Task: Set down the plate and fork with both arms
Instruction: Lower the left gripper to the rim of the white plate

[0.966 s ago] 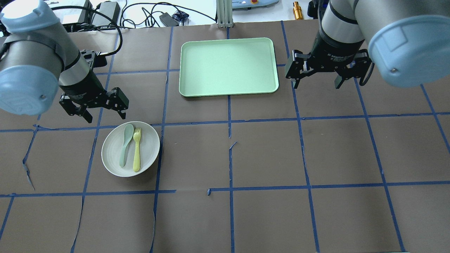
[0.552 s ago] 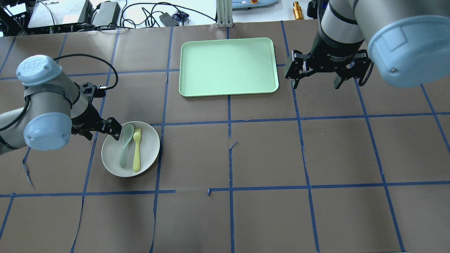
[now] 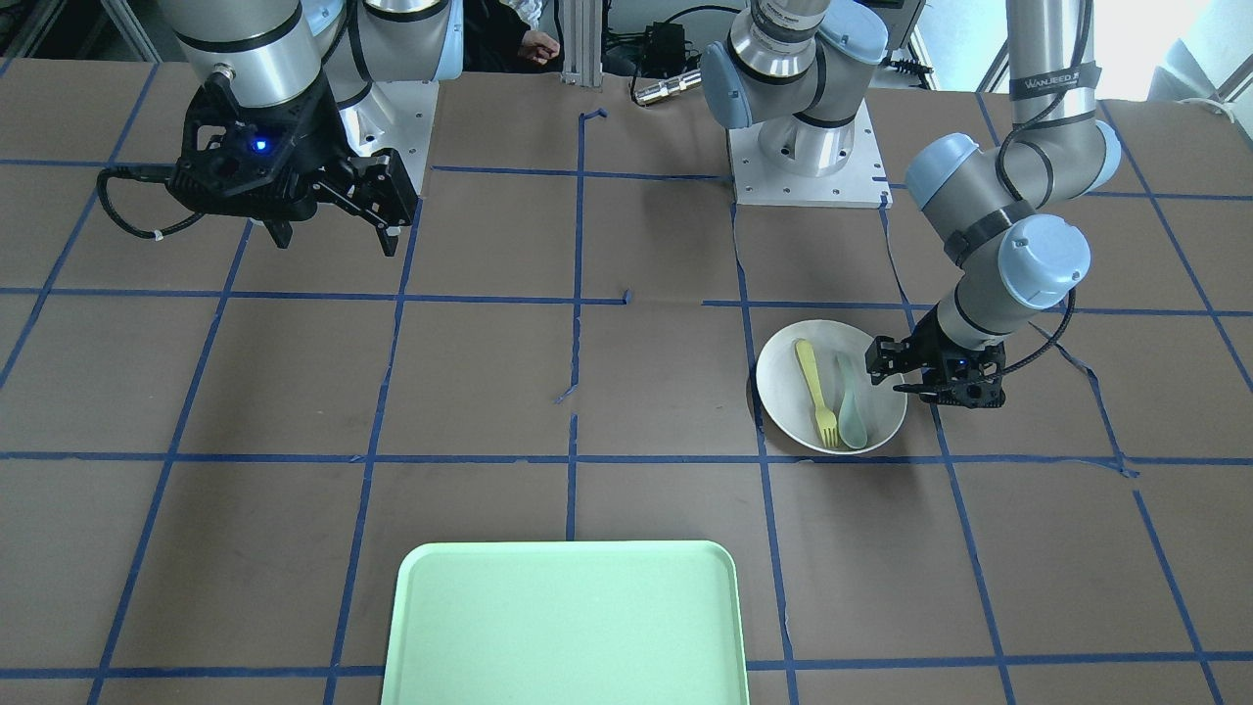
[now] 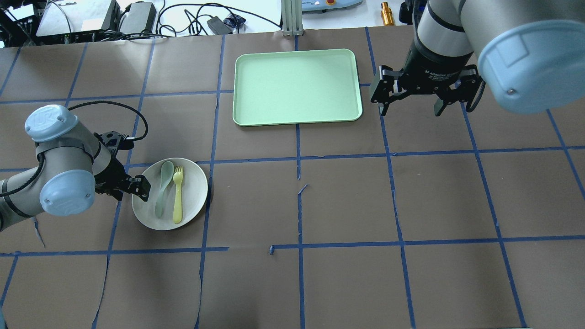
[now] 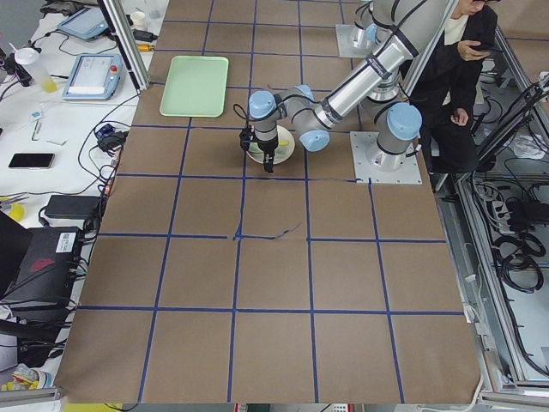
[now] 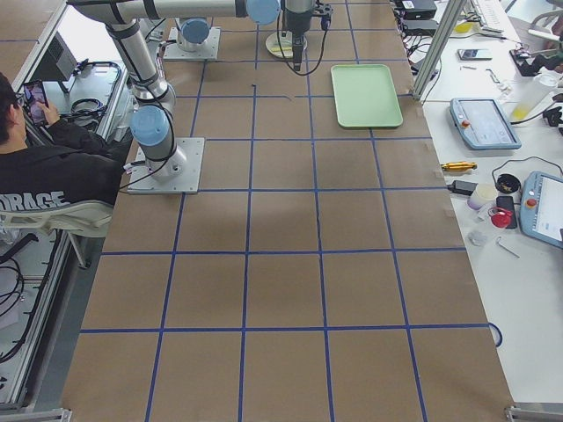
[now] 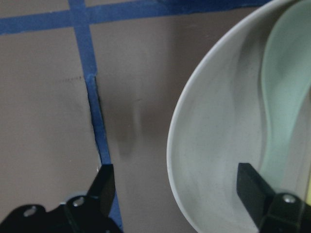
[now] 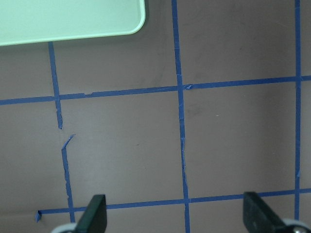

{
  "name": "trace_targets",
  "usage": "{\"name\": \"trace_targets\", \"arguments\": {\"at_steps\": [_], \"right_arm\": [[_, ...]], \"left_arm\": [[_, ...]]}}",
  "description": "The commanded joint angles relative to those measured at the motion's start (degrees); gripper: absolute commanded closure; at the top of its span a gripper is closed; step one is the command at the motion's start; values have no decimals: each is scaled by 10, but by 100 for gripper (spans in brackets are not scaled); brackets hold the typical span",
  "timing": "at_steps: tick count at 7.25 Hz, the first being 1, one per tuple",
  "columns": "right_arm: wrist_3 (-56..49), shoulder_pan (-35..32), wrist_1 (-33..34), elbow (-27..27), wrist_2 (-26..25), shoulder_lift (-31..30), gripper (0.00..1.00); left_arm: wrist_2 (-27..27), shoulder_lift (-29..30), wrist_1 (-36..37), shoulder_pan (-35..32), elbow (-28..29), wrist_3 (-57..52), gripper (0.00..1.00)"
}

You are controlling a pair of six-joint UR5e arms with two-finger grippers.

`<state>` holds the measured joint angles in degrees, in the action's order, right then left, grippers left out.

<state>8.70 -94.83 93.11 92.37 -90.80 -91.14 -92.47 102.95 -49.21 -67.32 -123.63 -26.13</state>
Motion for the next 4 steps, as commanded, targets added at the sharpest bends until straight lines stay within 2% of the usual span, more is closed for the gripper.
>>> {"name": "trace_targets", "arguments": {"at_steps": [1, 4], "right_arm": [[0, 0, 0, 0, -1, 0, 0], [0, 0, 1, -1, -2, 0, 0]], "left_arm": [[0, 2, 1, 1, 1, -1, 100], [27, -3, 3, 1, 2, -1, 100]]}}
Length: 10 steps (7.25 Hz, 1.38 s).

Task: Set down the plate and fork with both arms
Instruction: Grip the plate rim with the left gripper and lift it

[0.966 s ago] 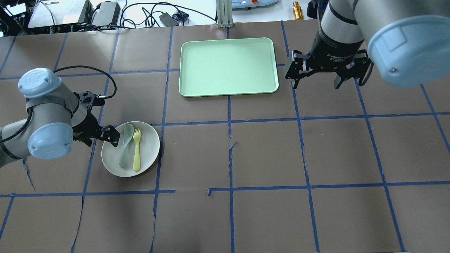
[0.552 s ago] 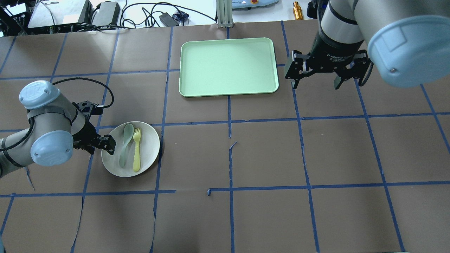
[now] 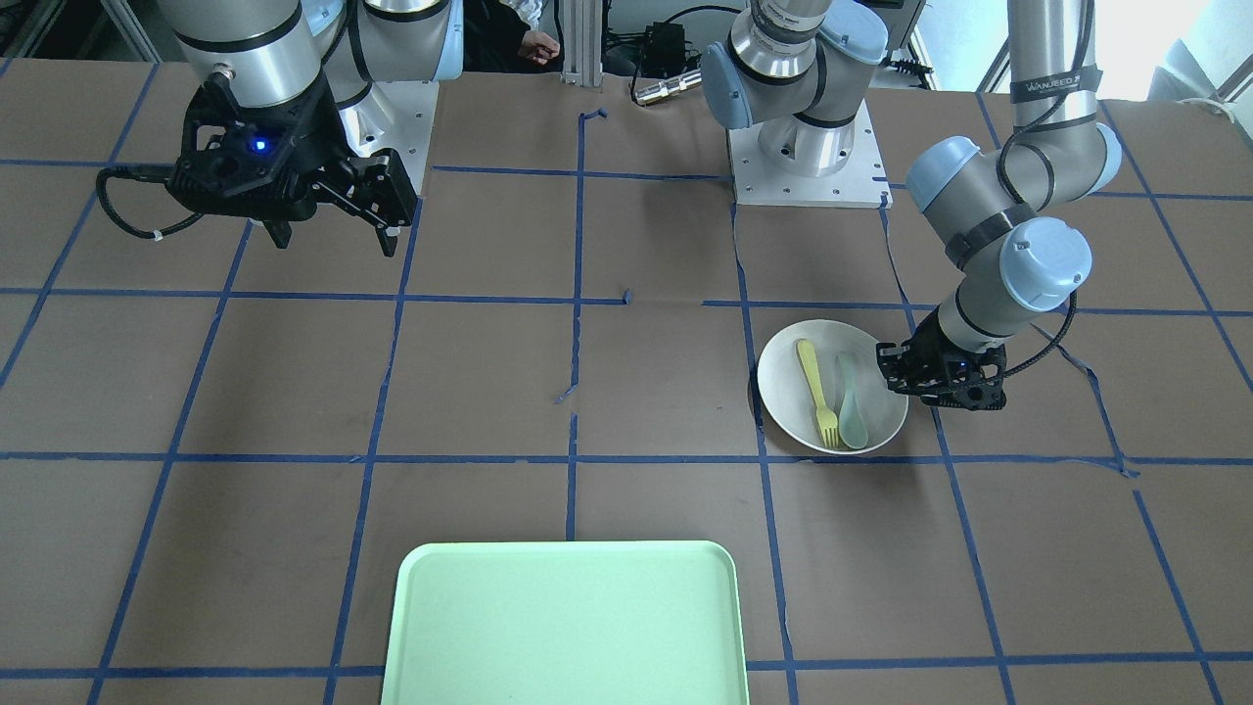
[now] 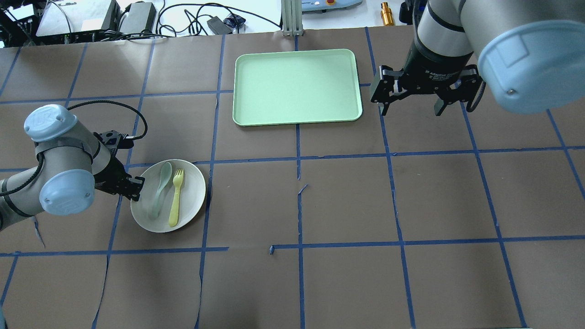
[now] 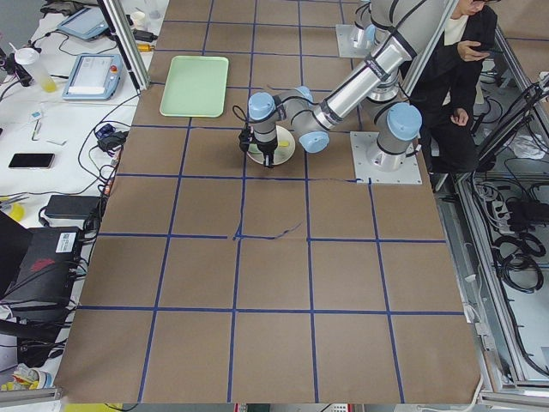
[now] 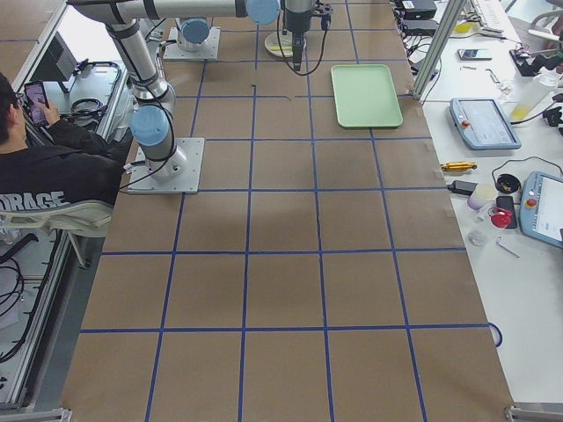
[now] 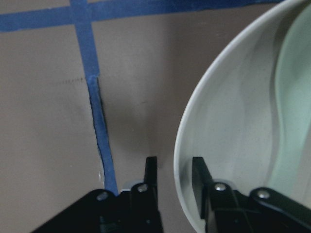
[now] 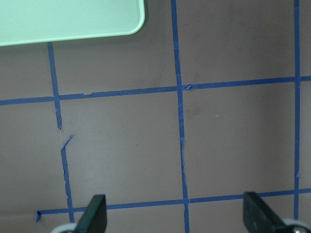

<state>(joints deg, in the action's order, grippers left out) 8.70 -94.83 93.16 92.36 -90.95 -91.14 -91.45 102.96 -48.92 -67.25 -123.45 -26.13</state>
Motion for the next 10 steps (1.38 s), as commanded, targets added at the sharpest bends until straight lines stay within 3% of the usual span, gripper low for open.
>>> {"name": "trace_targets", "arguments": {"at_steps": [1, 2, 4, 6, 8, 10], "right_arm": [[0, 0, 0, -1, -1, 0, 0], [0, 0, 0, -1, -1, 0, 0], [0, 0, 0, 0, 1, 0, 0], [0, 0, -1, 0, 1, 0, 0], [0, 0, 0, 0, 2, 0, 0], [0, 0, 0, 0, 1, 0, 0]], "left_arm": [[35, -5, 0, 0, 5, -4, 100], [48, -6, -6, 0, 26, -8, 100], [142, 8, -68, -6, 99, -1, 100], [176, 22, -125, -45, 156, 34, 100], [222, 89, -125, -94, 243, 105, 100], [222, 194, -165, -158, 399, 174, 100]]}}
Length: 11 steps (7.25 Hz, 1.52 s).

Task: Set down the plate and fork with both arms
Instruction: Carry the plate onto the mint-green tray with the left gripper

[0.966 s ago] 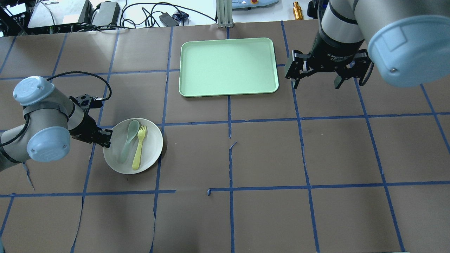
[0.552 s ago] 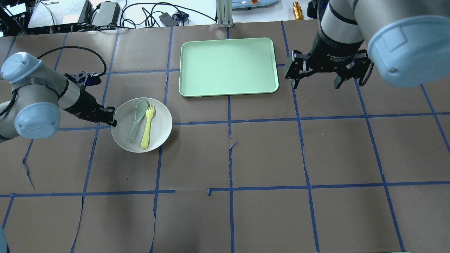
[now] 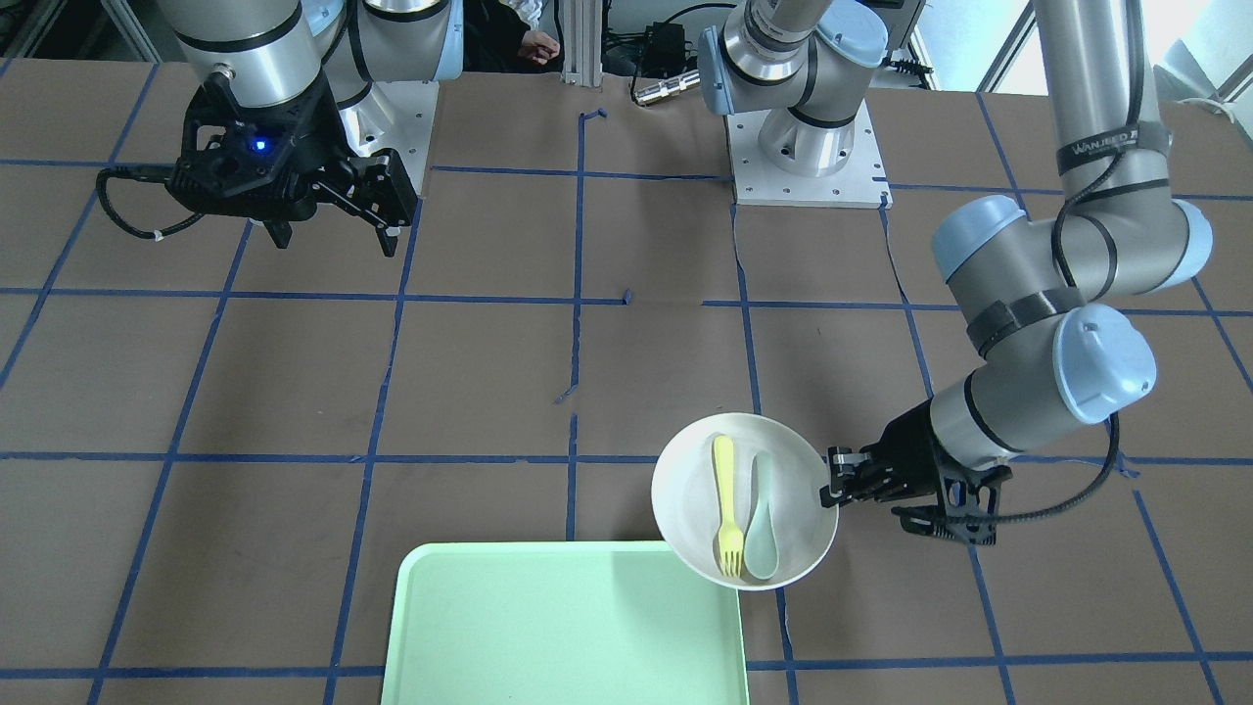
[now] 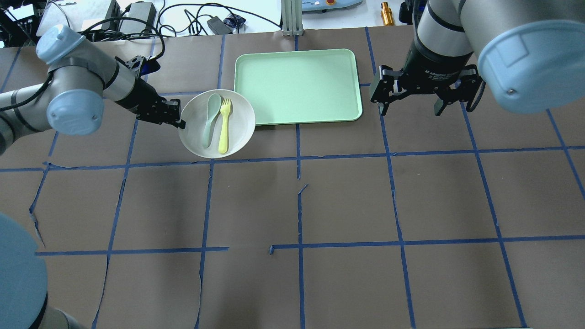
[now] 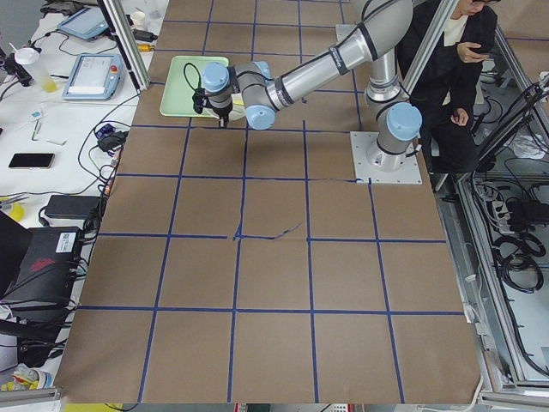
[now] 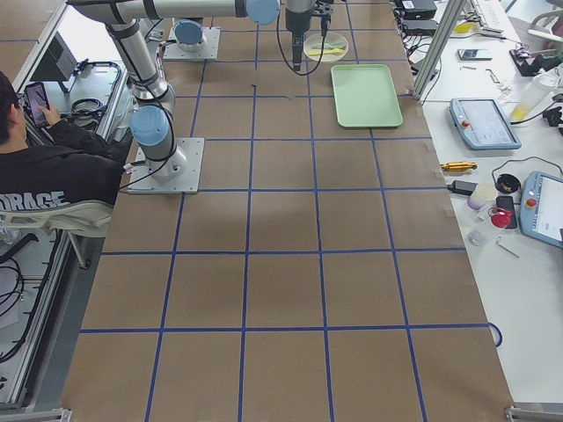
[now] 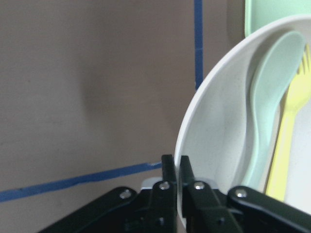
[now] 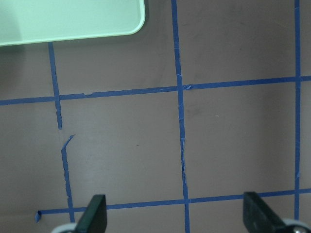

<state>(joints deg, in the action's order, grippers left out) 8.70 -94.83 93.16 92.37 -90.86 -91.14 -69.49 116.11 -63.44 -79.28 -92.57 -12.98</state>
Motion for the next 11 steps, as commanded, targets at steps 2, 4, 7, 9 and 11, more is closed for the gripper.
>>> {"name": "trace_targets", "arguments": {"at_steps": [2, 4, 7, 9, 11], "right_arm": [[1, 0, 0, 0, 2, 0, 0], [1, 0, 0, 0, 2, 0, 0], [1, 0, 0, 1, 2, 0, 0], [1, 0, 0, 1, 2, 0, 0], [1, 0, 0, 3, 2, 0, 0]], "left_arm": [[3, 144, -19, -85, 184, 88, 100], [4, 203, -12, -119, 249, 124, 100], [3, 252, -8, -142, 311, 178, 100], [4, 263, 7, -149, 317, 203, 100], [3, 263, 13, -149, 317, 203, 100]]}}
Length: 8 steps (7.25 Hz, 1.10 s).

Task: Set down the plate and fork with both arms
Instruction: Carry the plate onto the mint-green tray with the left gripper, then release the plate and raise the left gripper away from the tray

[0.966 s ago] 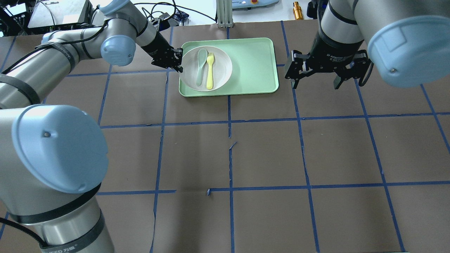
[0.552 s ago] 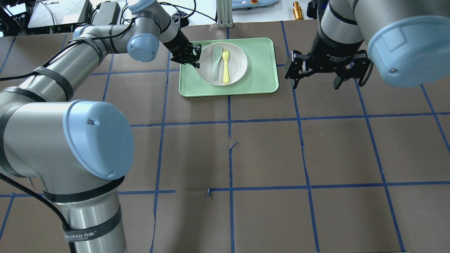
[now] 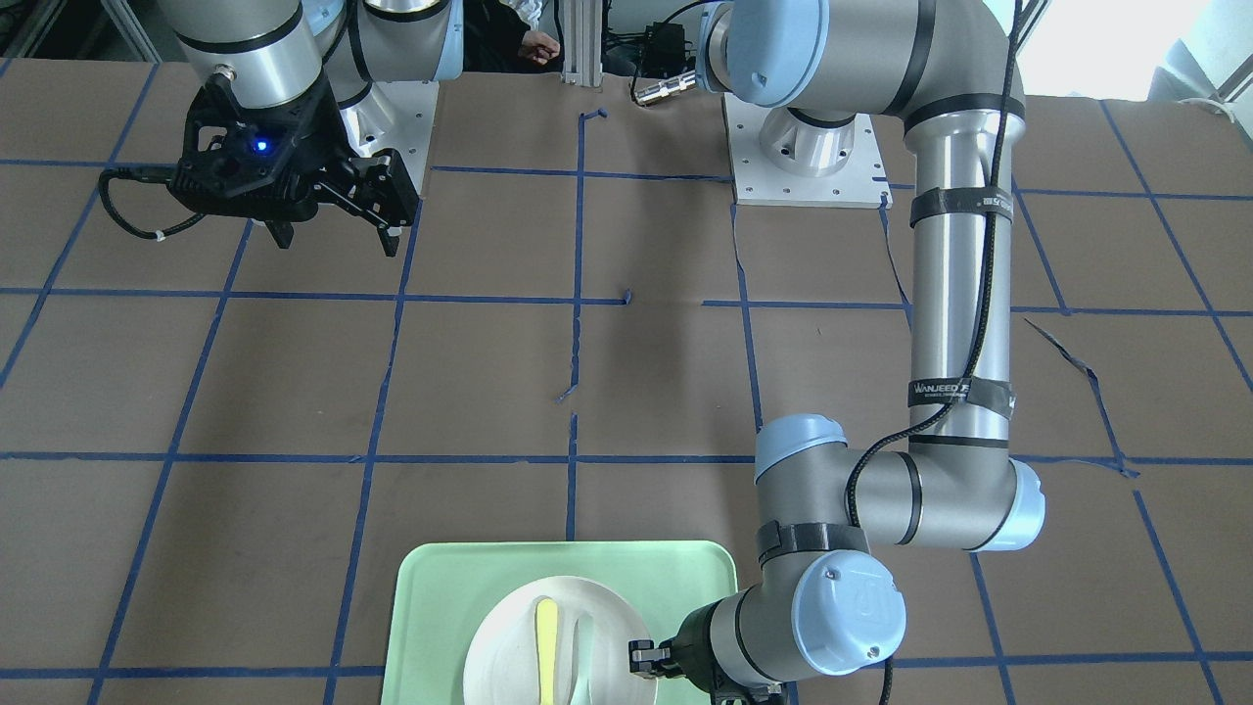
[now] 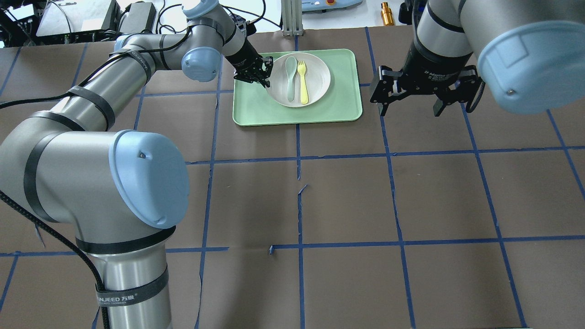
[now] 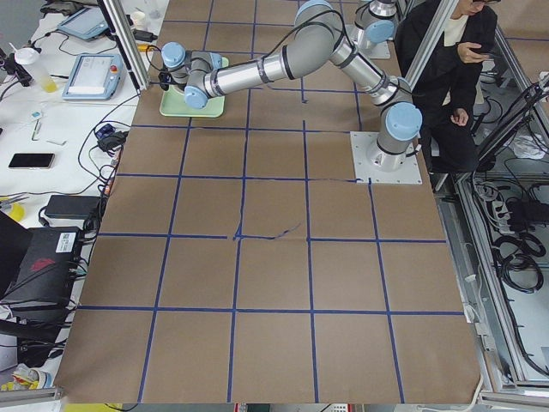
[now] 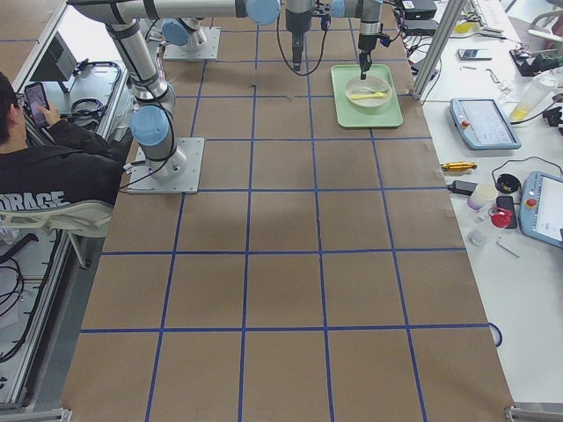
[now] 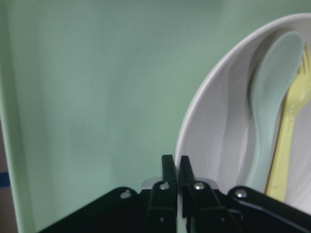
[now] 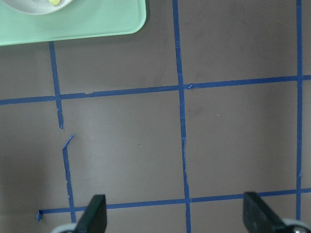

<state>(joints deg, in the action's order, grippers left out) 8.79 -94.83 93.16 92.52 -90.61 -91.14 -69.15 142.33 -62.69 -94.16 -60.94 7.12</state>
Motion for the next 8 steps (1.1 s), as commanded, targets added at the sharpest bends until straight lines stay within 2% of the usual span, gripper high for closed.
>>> {"name": "trace_targets", "arguments": {"at_steps": [1, 2, 4, 5, 6, 8], "right_arm": [[0, 0, 0, 1, 0, 0, 0], [-1, 0, 0, 1, 0, 0, 0], [-1, 0, 0, 1, 0, 0, 0], [-1, 0, 0, 1, -1, 0, 0], [0, 0, 0, 1, 1, 0, 0], [0, 0, 0, 2, 1, 0, 0]], "left_arm": [[1, -2, 57, -1, -14, 0, 14], [1, -16, 72, 0, -37, -7, 0], [-5, -66, 47, 28, -68, -36, 0], [-5, -122, 9, 67, -118, -38, 0], [-13, -177, 7, 87, -184, -55, 0], [-202, -306, 2, 82, -323, -62, 0]]}}
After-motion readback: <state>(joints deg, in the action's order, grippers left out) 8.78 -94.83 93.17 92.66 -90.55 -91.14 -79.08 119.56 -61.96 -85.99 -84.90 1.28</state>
